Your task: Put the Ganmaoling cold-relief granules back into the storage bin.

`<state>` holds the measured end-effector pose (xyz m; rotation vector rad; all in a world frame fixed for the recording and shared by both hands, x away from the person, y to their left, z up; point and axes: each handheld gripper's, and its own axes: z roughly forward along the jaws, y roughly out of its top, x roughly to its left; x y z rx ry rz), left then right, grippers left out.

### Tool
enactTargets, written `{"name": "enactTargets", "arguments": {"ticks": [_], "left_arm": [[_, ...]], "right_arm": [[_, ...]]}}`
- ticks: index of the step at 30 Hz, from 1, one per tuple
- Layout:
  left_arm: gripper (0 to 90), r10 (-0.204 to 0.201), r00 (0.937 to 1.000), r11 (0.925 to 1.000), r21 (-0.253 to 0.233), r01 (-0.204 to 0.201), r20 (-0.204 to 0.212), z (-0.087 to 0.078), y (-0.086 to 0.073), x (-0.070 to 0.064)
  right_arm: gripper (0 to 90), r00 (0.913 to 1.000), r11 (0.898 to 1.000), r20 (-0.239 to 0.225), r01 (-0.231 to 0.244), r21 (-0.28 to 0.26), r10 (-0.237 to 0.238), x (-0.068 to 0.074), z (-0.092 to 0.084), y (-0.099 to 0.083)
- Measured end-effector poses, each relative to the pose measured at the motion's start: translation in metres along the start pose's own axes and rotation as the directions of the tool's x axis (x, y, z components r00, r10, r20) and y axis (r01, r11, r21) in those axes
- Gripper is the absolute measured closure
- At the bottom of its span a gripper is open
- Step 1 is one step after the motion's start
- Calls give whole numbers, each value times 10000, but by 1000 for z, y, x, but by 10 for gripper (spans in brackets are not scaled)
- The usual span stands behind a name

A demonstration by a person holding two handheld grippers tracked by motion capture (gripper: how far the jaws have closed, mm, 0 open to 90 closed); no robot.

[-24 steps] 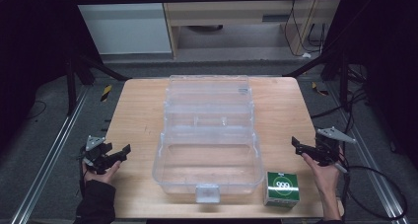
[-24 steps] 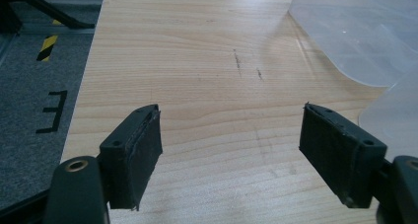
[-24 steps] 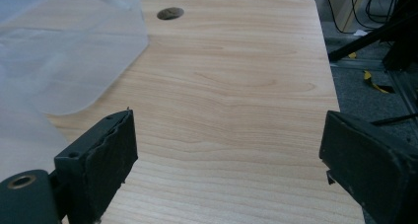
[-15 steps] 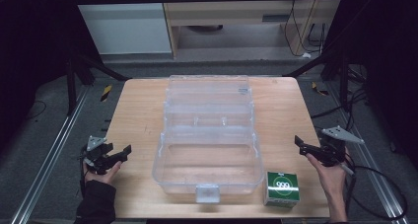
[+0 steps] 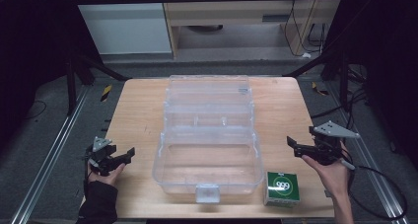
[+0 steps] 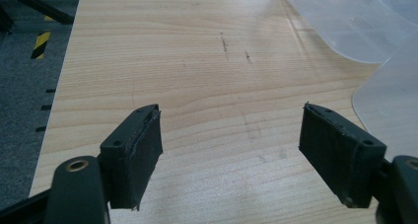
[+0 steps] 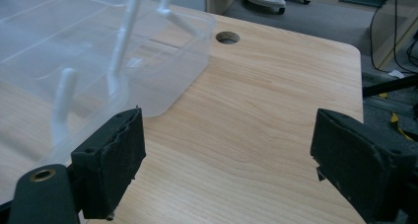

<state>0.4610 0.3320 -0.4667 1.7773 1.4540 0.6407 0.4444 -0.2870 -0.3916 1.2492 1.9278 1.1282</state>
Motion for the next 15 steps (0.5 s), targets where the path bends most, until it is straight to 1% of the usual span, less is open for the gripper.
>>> {"name": "enactTargets", "arguments": {"ticks": [2,3,5,6,7,8,9,10,11,12,15], "left_arm": [[236,12,10000,10000,25,-12,-12,0,0,0],[236,14,10000,10000,32,-14,-4,1,0,-1],[236,19,10000,10000,35,-19,-3,1,-1,-1],[236,62,10000,9999,83,-62,-10,2,-1,-1],[236,62,10000,9999,83,-62,-10,2,-1,-1],[236,58,10000,10000,81,-58,4,2,-1,-2],[235,96,10000,9999,109,-96,-12,3,-1,-2],[235,118,9999,9999,126,-118,-11,3,-1,-2],[235,118,9999,9999,126,-118,-11,3,-1,-2],[235,149,9999,9998,151,-149,0,3,-2,-3],[235,167,9999,9997,183,-167,14,4,-2,-3]], "right_arm": [[136,10000,10000,-51,62,44,-61,2,-1,2],[135,9993,9995,-212,299,113,-297,6,-3,8],[134,9989,9993,-300,353,134,-348,7,-4,9],[129,9967,9977,-534,629,252,-615,11,-5,14],[129,9967,9977,-534,629,252,-615,11,-5,14],[125,9956,9967,-593,745,310,-726,12,-5,15],[120,9911,9920,-765,1137,555,-1093,16,-6,19],[116,9892,9899,-834,1263,643,-1208,17,-7,20],[116,9892,9899,-834,1263,643,-1208,17,-7,20],[107,9836,9849,-1067,1539,790,-1452,20,-8,23],[96,9775,9805,-1358,1744,910,-1613,23,-9,26]]}}
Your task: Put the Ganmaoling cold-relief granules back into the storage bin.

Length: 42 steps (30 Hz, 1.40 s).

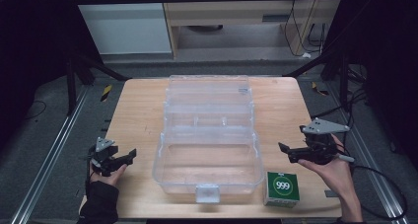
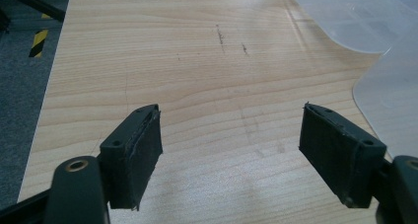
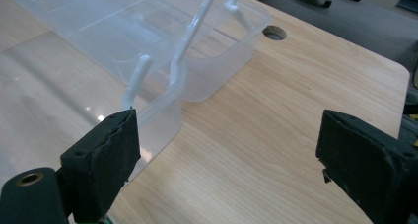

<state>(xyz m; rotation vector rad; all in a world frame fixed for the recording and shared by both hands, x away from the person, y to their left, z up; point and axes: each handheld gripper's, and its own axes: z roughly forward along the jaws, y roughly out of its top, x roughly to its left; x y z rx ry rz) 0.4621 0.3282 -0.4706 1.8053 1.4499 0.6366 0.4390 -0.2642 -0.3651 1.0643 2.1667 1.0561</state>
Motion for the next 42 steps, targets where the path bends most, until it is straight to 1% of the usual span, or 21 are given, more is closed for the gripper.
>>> {"name": "enactTargets", "arguments": {"ticks": [2,8,10,13,14,16,17,18,20,21,22,24,25,26,27,33,35,37,40,41,42], "left_arm": [[235,18,10000,10000,10,-18,6,0,0,0],[235,113,9999,9999,86,-113,-28,2,-1,-1],[235,126,9999,9999,96,-125,-31,2,-1,-1],[234,192,9998,9997,148,-192,-25,3,-1,-3],[234,192,9998,9997,148,-192,-25,3,-1,-3],[234,232,9997,9996,157,-231,-47,4,-1,-3],[234,232,9997,9996,157,-231,-47,4,-1,-3],[234,240,9997,9996,168,-239,-40,4,-1,-4],[234,252,9997,9995,181,-251,-35,4,-1,-4],[234,257,9997,9995,186,-256,-35,4,-2,-4],[234,259,9997,9995,192,-259,-33,5,-2,-4],[234,272,9996,9994,198,-271,-34,5,-2,-4],[234,295,9996,9993,214,-294,-38,5,-2,-4],[234,295,9996,9993,214,-294,-38,5,-2,-4],[234,300,9995,9993,231,-299,-38,5,-2,-4],[233,324,9995,9991,259,-322,-67,6,-2,-5],[234,331,9994,9991,254,-329,-72,6,-2,-5],[234,336,9994,9991,257,-334,-72,6,-2,-5],[234,341,9994,9991,260,-339,-76,6,-2,-5],[234,342,9994,9991,262,-340,-77,6,-2,-5],[234,346,9994,9991,261,-344,-76,6,-2,-5]], "right_arm": [[93,10000,10000,-69,29,68,-29,1,-1,1],[74,9979,9980,-395,535,324,-522,5,-6,5],[72,9974,9976,-435,590,361,-575,5,-7,5],[64,9942,9942,-663,886,612,-845,9,-9,7],[64,9942,9942,-663,886,612,-845,9,-9,7],[61,9914,9907,-808,1094,805,-1029,12,-9,7],[61,9914,9907,-808,1094,805,-1029,12,-9,7],[56,9891,9871,-885,1262,987,-1176,14,-9,7],[54,9865,9833,-965,1432,1125,-1327,16,-9,7],[54,9865,9833,-965,1432,1125,-1327,16,-9,7],[52,9837,9803,-1072,1569,1203,-1443,19,-8,8],[52,9832,9791,-1105,1590,1267,-1454,20,-8,8],[52,9799,9747,-1231,1740,1403,-1572,22,-7,7],[52,9799,9747,-1231,1740,1403,-1572,22,-7,7],[51,9760,9682,-1328,1928,1596,-1724,24,-6,7],[50,9624,9496,-1692,2443,1964,-2126,31,-4,5],[48,9587,9434,-1804,2560,2110,-2199,33,-4,4],[47,9570,9418,-1865,2601,2129,-2222,34,-3,3],[45,9524,9355,-1993,2733,2241,-2305,37,-3,2],[43,9511,9330,-2053,2760,2308,-2306,37,-3,1],[42,9481,9277,-2134,2850,2411,-2358,39,-4,-1]]}}
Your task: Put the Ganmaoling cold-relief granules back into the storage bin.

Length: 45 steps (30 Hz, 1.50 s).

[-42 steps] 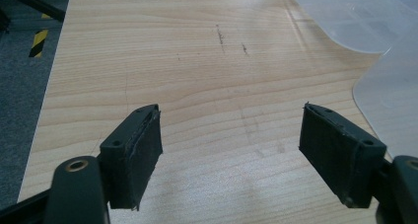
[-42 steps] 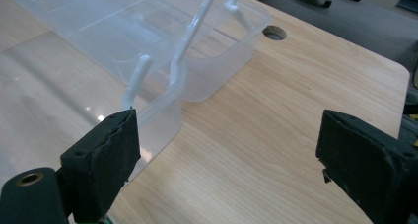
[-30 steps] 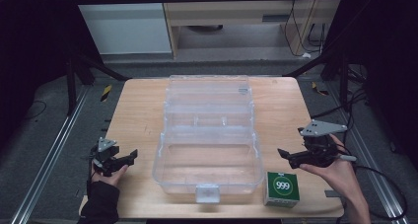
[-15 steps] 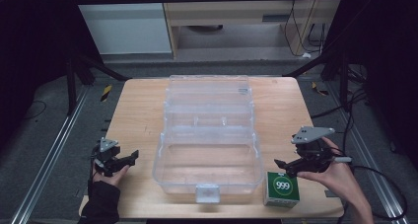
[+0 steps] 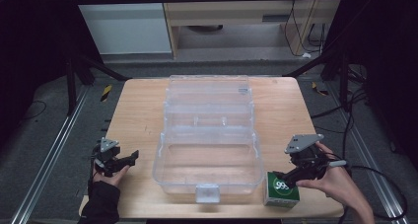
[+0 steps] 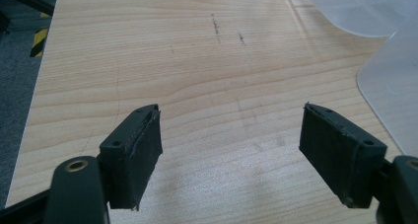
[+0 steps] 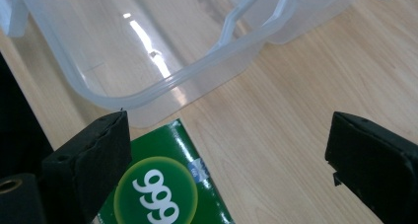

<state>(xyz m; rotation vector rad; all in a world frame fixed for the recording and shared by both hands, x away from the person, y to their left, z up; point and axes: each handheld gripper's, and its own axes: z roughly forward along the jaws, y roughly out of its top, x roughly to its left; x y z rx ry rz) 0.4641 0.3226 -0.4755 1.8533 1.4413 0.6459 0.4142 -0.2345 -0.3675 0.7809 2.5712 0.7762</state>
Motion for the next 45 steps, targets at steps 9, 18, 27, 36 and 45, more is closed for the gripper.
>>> {"name": "enactTargets", "arguments": {"ticks": [9,18,27,36,45], "left_arm": [[234,14,10000,10000,4,-14,-7,0,0,0],[234,16,10000,10000,4,-16,-16,0,0,0],[234,22,10000,10000,-4,-22,-15,-1,0,0],[233,21,10000,10000,-1,-21,-26,0,0,0],[234,24,10000,10000,3,-24,-17,0,0,0]], "right_arm": [[41,9990,9991,-329,303,296,-293,8,4,-6],[39,9927,9913,-630,1075,762,-1028,18,9,-8],[38,9885,9860,-795,1360,966,-1286,23,10,-10],[40,9861,9831,-1159,1331,1257,-1187,22,14,-20],[31,9768,9751,-1602,1662,1470,-1423,26,23,-29]]}}
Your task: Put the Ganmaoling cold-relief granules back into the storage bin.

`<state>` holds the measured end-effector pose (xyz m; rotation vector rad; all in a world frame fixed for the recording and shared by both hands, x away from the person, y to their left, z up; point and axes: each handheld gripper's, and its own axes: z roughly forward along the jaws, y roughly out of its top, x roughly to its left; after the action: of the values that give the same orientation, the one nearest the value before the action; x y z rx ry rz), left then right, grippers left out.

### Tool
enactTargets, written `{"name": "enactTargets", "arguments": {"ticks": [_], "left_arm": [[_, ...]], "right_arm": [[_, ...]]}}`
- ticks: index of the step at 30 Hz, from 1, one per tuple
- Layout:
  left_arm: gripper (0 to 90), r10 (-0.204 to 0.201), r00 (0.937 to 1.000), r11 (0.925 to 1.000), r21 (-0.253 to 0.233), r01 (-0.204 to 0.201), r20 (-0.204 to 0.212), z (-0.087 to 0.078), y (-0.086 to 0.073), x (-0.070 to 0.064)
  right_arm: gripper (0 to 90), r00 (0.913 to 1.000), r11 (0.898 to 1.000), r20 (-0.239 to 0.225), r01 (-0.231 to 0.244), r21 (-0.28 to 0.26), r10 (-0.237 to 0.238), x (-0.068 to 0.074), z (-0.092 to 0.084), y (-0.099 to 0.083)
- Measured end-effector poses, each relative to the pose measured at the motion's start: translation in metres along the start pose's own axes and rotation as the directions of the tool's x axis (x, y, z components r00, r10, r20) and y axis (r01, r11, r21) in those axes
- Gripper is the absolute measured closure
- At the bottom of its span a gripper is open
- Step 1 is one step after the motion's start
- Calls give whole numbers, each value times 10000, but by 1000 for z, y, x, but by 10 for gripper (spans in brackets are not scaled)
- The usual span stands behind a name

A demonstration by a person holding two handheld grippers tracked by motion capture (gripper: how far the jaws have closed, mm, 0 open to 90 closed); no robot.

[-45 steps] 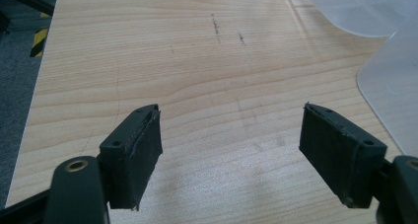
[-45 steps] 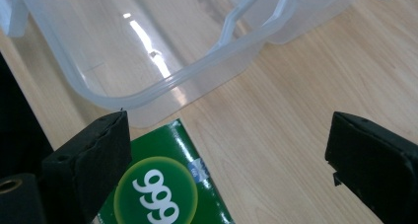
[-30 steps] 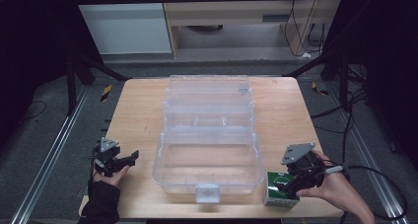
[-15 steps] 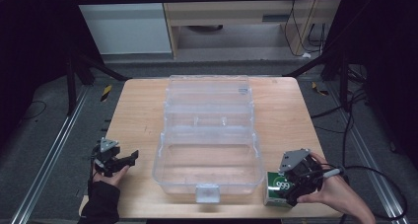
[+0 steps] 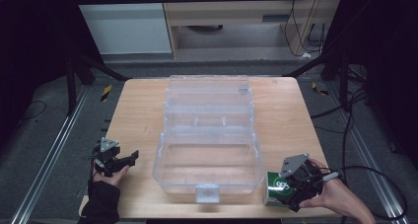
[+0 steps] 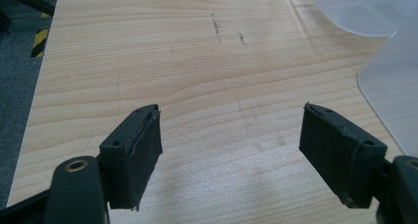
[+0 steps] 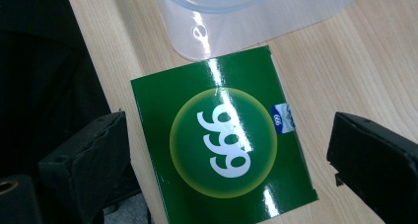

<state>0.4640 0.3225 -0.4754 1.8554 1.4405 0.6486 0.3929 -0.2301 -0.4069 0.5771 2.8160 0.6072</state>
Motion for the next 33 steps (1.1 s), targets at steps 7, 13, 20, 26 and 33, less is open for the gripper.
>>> {"name": "enactTargets", "arguments": {"ticks": [7,13,20,26,33], "left_arm": [[234,2,10000,10000,4,-2,-1,0,0,0],[233,6,10000,10000,12,-6,0,0,0,0],[234,7,10000,10000,20,-7,0,0,0,0],[233,2,10000,10000,14,-2,2,0,0,0],[234,-12,10000,10000,11,12,-6,0,0,1]], "right_arm": [[26,9997,9994,-156,183,276,-179,1,5,2],[26,9991,9974,-197,385,617,-374,1,12,3],[25,9984,9950,-242,524,845,-505,1,18,5],[26,9963,9902,-323,831,1118,-799,1,25,7],[37,9960,9853,-407,845,1486,-792,0,32,10]]}}
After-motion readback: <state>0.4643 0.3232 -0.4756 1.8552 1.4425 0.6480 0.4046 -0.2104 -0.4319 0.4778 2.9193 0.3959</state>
